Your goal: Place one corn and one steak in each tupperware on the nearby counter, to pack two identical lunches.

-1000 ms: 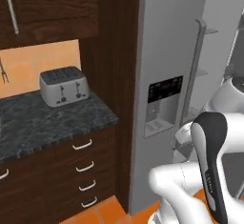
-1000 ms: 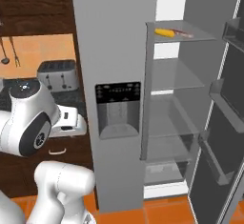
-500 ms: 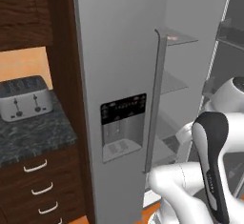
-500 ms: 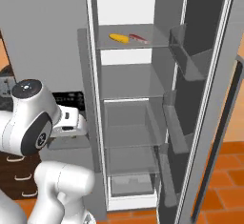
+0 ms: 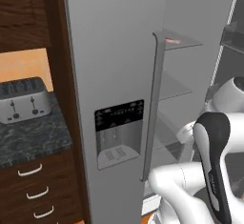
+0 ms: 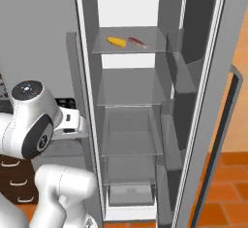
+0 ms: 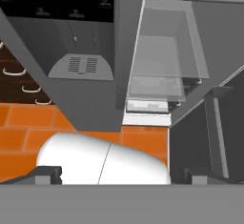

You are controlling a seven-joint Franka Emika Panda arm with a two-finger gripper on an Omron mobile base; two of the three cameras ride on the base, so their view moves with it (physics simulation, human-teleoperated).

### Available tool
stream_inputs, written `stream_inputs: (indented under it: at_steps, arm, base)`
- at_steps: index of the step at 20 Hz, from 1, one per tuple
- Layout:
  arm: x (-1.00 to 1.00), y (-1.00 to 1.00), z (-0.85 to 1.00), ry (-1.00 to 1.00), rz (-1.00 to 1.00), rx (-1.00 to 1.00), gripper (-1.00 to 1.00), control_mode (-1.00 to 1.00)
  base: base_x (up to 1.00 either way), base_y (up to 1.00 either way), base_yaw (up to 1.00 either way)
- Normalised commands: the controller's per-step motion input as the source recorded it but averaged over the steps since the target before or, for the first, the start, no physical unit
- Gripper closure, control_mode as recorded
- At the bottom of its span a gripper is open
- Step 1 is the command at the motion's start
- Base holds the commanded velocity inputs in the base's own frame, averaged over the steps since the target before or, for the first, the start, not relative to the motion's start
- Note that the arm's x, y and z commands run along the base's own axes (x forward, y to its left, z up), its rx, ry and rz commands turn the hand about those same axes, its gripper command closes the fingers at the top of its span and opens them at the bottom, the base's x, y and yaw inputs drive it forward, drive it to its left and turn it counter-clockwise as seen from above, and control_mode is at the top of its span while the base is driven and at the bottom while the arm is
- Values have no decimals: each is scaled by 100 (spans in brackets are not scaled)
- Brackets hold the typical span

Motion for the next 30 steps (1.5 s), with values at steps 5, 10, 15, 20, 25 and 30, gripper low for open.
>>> stream_inputs:
  at_steps: [5,10,15,20,25,30]
  arm:
    - [0,0,0,0,0,0,-100,100]
    - [0,0,0,0,0,0,-100,100]
    - [0,0,0,0,0,0,-100,100]
    - [0,0,0,0,0,0,-100,100]
    - [0,0,0,0,0,0,-100,100]
    - [0,0,0,0,0,0,-100,100]
  base:
    - [49,-37,12]
    - [38,-45,10]
    - [38,-38,13]
    - [35,-31,12]
    - [25,-5,6]
    - [20,-16,7]
